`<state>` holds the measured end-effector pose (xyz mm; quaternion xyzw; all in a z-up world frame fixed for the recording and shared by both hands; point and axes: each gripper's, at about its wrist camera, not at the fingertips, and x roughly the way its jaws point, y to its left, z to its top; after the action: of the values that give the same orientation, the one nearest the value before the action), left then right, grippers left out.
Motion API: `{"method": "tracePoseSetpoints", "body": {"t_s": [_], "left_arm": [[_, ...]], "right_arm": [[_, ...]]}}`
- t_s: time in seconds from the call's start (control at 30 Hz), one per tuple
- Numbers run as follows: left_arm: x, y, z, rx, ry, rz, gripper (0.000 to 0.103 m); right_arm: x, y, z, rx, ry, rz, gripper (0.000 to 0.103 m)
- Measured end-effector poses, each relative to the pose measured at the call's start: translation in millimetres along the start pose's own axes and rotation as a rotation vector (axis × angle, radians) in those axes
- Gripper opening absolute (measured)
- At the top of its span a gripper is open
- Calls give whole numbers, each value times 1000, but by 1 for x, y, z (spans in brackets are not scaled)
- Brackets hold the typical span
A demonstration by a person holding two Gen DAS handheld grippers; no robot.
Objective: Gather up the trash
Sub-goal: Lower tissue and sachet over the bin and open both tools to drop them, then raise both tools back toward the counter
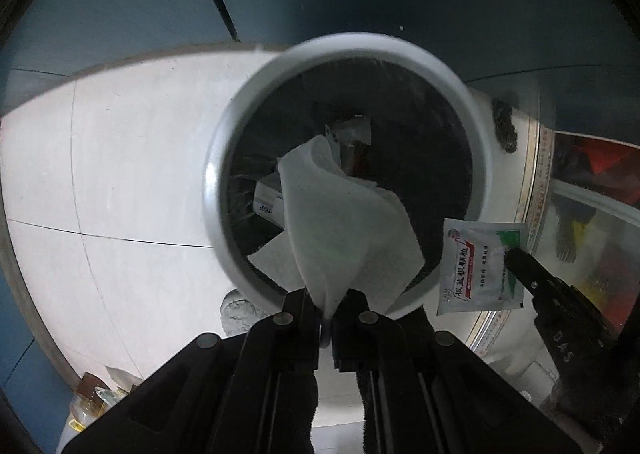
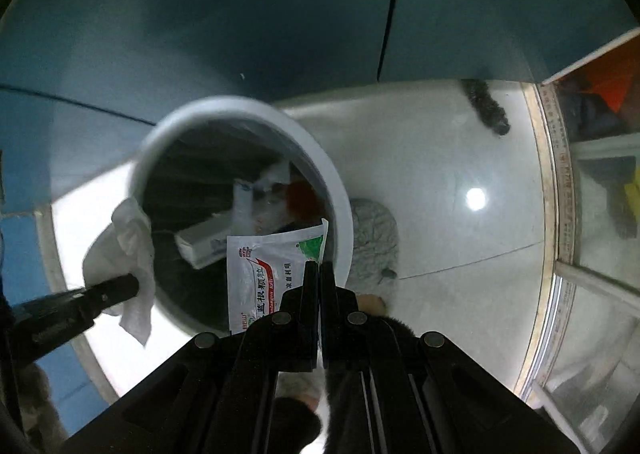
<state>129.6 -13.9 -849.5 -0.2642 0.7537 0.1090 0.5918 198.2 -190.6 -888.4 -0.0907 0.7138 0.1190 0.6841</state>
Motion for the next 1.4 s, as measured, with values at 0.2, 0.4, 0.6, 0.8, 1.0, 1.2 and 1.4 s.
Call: {"method": "tracePoseSetpoints", "body": {"t_s": [0.2, 0.4, 0.6, 0.8, 1.0, 1.2, 1.4], "left_arm": [[7, -5, -3, 20, 7, 14, 6], [-7, 0, -8, 50, -32, 89, 39], [-26, 15, -20, 46, -114, 213, 103], [-58, 26, -42, 34, -170, 223, 103], [-132, 23, -80, 16, -223, 214, 103], [-236, 13, -126, 19, -301, 216, 103], [-333, 4, -175, 9, -386, 195, 103]], "right_arm": [[26, -5, -4, -17, 24, -1, 1], [28, 5, -8, -20, 60, 15, 10], [17, 17, -15, -57, 39, -13, 64], [-2, 26, -22, -95, 31, -37, 102], [-65, 38, -33, -96, -6, -48, 102], [-177, 56, -50, -95, -62, -40, 102], [-311, 69, -75, -101, -156, -25, 102]]}}
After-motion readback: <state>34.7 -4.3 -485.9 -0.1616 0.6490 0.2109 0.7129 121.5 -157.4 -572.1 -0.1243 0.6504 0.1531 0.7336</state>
